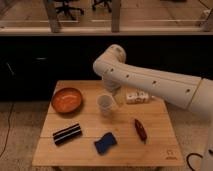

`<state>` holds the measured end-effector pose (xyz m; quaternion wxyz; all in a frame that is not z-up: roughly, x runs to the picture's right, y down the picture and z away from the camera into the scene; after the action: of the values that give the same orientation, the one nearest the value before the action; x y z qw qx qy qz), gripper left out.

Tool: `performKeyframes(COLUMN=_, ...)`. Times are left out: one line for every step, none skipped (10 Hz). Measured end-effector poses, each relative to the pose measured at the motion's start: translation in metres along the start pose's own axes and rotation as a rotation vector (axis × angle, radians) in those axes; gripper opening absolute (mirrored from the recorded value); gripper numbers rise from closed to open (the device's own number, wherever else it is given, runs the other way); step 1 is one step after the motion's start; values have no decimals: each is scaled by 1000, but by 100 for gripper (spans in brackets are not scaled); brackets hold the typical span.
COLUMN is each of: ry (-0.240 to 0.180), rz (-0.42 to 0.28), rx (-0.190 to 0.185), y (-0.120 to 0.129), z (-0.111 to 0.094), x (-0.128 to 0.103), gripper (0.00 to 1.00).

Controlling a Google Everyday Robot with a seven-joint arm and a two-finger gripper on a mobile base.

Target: Drag the ceramic bowl in a circle

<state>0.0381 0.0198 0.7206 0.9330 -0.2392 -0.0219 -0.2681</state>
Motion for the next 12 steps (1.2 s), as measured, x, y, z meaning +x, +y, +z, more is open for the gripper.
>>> performKeyframes(ry=1, rz=-26, rx=5, y=-8, z=0, x=-8, gripper=80)
performKeyframes(ry=5, rz=-49, rx=8, y=-12, z=1, x=-11, gripper=80)
performKeyframes(ry=9, rz=-79, rx=10, y=-16, z=3, x=-13, gripper=80)
performKeyframes(ry=9, rz=-97, rx=11, y=-19, z=4, x=-15, gripper=80)
performKeyframes(ry=10, rz=-116, rx=13, y=-22, z=5, x=-17, gripper=80)
performKeyframes(ry=9, rz=-135, rx=16, y=-25, z=5, x=-20, gripper=80)
performKeyframes(ry=8, rz=-152, rx=22, y=-31, z=7, x=-24, gripper=80)
performKeyframes(ry=8, rz=-173, rx=27, y=-37, z=8, x=-28, gripper=80)
performKeyframes(ry=6, rz=-198, rx=31, y=-43, z=9, x=-35, gripper=80)
performKeyframes(ry=4, rz=-223, rx=35, y=-48, z=11, x=-38, gripper=80)
performKeyframes(ry=5, rz=-242, rx=35, y=-50, z=13, x=-38, gripper=80)
performKeyframes(ry=3, rz=-255, rx=39, y=-53, z=13, x=-41, gripper=80)
